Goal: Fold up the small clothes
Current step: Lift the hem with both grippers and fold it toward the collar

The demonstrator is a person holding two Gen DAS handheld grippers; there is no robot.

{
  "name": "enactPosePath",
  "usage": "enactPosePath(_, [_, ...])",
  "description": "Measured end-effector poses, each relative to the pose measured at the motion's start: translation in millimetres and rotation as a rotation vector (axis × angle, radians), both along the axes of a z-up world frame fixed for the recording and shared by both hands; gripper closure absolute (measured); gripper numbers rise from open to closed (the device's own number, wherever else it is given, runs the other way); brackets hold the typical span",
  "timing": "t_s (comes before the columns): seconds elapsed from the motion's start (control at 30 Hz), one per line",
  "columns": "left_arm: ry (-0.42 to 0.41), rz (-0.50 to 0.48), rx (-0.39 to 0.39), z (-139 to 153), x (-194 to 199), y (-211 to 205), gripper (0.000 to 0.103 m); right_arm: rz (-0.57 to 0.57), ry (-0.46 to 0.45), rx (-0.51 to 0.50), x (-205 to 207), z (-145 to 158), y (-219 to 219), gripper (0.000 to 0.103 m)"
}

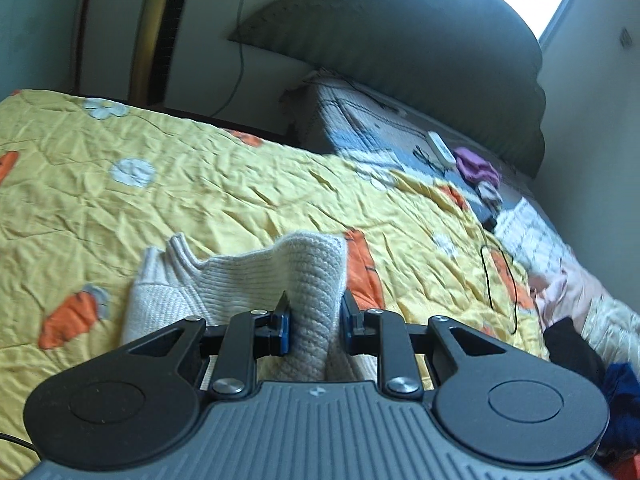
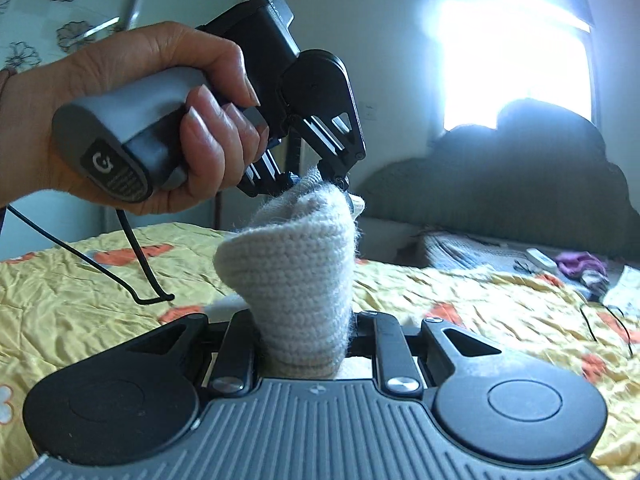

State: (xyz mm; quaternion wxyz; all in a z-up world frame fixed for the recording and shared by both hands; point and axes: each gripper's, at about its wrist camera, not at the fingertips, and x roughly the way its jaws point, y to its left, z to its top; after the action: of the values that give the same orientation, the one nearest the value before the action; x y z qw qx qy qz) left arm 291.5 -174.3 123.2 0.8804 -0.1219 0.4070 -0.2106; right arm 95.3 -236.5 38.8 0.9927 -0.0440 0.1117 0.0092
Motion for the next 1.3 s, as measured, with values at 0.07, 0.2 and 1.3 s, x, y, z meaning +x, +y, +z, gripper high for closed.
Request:
enactPosePath(0.07, [-0.003, -0.018, 0.017, -6, -3, -15, 0.081, -0.016, 0.012, 0.025, -2, -5, -10, 0.082])
enactPosePath(0.2, [0.000, -0.047, 0.038, -16, -6, -39, 0.081, -0.043, 0.033, 0.084, -3, -12, -25, 0.082])
enactPosePath(1.3, [0.005, -0.127, 0.186, -69, -13, -120, 0.080, -0.077, 0.111, 0.428, -16, -64, -101, 0.081])
